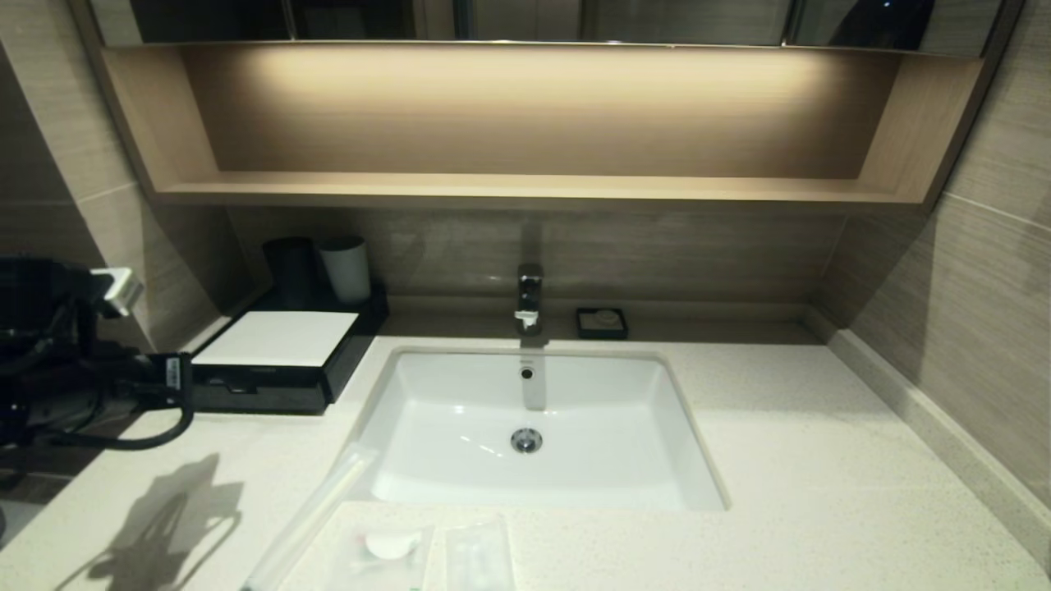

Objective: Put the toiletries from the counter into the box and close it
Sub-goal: Open the drawer

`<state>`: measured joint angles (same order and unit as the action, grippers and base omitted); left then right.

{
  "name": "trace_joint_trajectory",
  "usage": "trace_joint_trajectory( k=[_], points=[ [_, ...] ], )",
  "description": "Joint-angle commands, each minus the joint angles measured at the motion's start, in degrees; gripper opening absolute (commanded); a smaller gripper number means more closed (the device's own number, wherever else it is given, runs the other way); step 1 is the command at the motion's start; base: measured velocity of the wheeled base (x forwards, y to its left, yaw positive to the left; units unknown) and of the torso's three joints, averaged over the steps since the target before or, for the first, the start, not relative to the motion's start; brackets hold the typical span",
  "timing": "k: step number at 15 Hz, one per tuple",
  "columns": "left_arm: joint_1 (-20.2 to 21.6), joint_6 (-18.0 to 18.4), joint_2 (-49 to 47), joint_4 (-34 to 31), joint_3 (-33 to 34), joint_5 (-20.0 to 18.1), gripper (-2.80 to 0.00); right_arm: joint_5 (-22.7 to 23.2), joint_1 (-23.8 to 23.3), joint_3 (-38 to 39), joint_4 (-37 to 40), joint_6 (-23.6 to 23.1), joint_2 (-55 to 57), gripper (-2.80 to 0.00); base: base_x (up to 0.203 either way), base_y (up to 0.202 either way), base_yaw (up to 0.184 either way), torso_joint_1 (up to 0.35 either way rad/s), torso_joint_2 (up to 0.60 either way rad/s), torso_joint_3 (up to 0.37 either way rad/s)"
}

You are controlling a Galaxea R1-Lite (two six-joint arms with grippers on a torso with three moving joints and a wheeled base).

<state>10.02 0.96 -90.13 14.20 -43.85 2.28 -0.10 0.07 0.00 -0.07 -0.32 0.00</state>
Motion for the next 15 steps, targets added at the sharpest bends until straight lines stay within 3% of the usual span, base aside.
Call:
trace_joint_trajectory(
  k=[1,3,8,15],
  points=[
    [0.0,0.0,-3.2,1.6,0.0,-2.5,-2.80,0.0,0.0,0.1,0.0,0.0,0.0,-2.80,0.000,0.000,0.000,0.000,0.00,0.000],
    [0.1,0.0,-5.1,3.8,0.1,-4.3,-2.80,0.0,0.0,0.1,0.0,0.0,0.0,-2.80,0.000,0.000,0.000,0.000,0.00,0.000],
    [0.1,0.0,-12.0,12.7,0.2,-4.6,-2.80,0.0,0.0,0.1,0.0,0.0,-0.1,-2.80,0.000,0.000,0.000,0.000,0.00,0.000],
    [0.1,1.0,-16.0,16.8,0.3,-4.7,-2.80,0.0,0.0,0.1,0.0,0.0,0.0,-2.80,0.000,0.000,0.000,0.000,0.00,0.000]
  ],
)
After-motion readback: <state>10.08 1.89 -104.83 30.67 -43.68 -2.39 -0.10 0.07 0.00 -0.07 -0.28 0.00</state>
